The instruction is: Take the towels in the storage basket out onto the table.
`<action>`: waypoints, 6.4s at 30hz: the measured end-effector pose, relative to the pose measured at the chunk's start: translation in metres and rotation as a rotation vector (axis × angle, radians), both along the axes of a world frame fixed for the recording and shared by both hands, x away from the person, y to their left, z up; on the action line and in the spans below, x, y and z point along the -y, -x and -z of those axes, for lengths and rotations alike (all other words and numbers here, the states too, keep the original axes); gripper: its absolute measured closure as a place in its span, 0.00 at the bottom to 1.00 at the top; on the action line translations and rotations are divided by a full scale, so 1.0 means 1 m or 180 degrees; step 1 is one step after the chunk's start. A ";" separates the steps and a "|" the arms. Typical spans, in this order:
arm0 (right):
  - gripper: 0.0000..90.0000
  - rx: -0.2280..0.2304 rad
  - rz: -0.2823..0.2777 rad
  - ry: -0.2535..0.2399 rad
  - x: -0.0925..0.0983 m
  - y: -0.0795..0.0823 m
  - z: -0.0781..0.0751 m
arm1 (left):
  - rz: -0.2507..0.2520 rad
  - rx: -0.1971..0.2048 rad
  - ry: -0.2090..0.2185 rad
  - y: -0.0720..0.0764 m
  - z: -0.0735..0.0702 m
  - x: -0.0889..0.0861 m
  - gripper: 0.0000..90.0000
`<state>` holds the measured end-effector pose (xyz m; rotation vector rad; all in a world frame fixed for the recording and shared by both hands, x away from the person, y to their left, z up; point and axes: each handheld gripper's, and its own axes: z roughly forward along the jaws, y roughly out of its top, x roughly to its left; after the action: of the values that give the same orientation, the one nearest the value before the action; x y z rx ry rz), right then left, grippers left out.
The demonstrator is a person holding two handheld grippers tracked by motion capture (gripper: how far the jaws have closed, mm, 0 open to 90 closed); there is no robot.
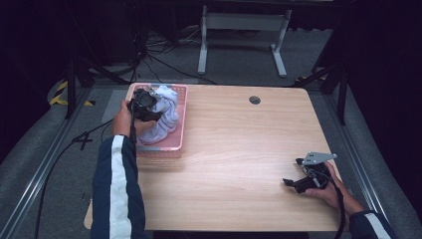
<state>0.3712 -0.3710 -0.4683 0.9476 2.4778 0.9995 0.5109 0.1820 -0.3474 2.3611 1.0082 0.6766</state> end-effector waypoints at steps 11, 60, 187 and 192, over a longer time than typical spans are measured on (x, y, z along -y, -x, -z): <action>0.00 0.0003 -0.0002 0.0001 0.000 0.000 0.000 | 0.0039 0.0295 0.0249 0.014 -0.027 -0.002 0.61; 0.00 0.0005 0.0008 0.0001 0.000 0.001 0.000 | 0.1275 0.0660 0.0846 0.046 -0.127 0.141 0.62; 0.87 0.0987 0.0531 -0.0292 -0.043 -0.025 -0.091 | 0.0901 -0.0327 0.1003 0.192 0.089 0.042 0.92; 0.87 0.0793 0.0646 -0.0359 -0.023 -0.037 -0.084 | 0.0776 -0.0201 0.1131 0.195 0.083 0.023 0.92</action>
<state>0.4087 -0.3485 -0.3839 1.0169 2.0960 1.1223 0.3155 0.1593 -0.4300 2.1510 0.7738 0.3035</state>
